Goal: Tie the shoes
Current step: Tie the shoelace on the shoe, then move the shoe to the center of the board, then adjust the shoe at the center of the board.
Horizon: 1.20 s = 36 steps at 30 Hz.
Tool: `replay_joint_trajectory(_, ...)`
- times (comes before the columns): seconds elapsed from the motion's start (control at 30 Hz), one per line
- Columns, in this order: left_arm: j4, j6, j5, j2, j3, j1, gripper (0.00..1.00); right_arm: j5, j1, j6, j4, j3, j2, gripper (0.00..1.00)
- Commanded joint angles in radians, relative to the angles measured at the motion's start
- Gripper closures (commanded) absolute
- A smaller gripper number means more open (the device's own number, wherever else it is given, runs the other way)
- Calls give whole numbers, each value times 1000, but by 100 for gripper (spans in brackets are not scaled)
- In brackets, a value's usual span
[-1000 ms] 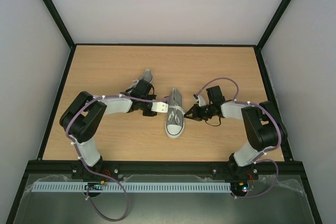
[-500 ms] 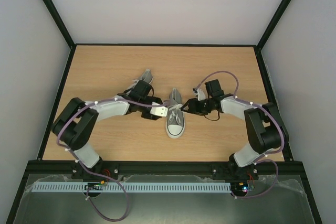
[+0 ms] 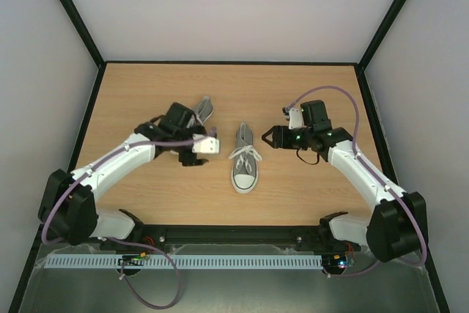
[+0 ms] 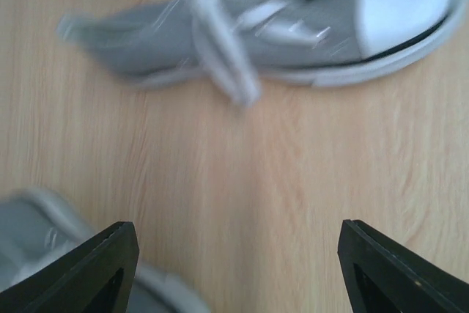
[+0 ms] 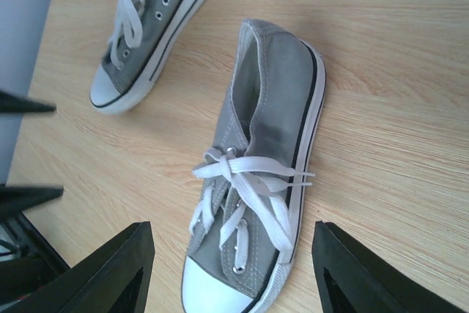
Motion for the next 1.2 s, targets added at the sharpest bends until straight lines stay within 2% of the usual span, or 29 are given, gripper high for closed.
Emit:
replay_joint_trajectory(0.0,-237,-239,-144,65,155,185,22,21,7,114,-9,-21,-71,40)
replay_joint_trajectory(0.13,-434,-389,-101,274,405,381,12,158,106,167,63,-19,-60,40)
replay_joint_trajectory(0.17,-471,-422,-63,323,453,417,6,203,140,170,88,-11,-40,40)
replay_joint_trajectory(0.2,-491,-445,-8,371,490,448,1,253,172,176,105,4,-12,40)
replay_joint_trajectory(0.27,-461,-484,50,430,526,495,1,353,235,179,107,61,72,39)
replay_joint_trajectory(0.37,-321,-502,97,459,512,514,1,512,311,160,81,172,212,35)
replay_joint_trajectory(0.5,-193,-517,212,507,522,512,1,607,355,166,75,273,371,32)
replay_joint_trajectory(0.6,-142,-534,229,548,492,522,1,678,357,183,49,308,447,33)
replay_joint_trajectory(0.77,-89,-479,337,571,374,531,1,606,363,208,97,301,534,34)
replay_joint_trajectory(0.83,-56,-470,327,568,329,500,1,591,364,218,110,324,583,36)
replay_joint_trajectory(0.93,12,-488,260,530,262,471,1,602,364,223,113,384,646,52)
replay_joint_trajectory(1.03,46,-550,262,477,194,477,4,671,363,232,113,414,666,80)
replay_joint_trajectory(1.1,47,-570,283,445,155,470,12,693,364,245,141,411,660,90)
replay_joint_trajectory(1.17,70,-584,268,416,107,450,14,701,364,257,178,414,666,95)
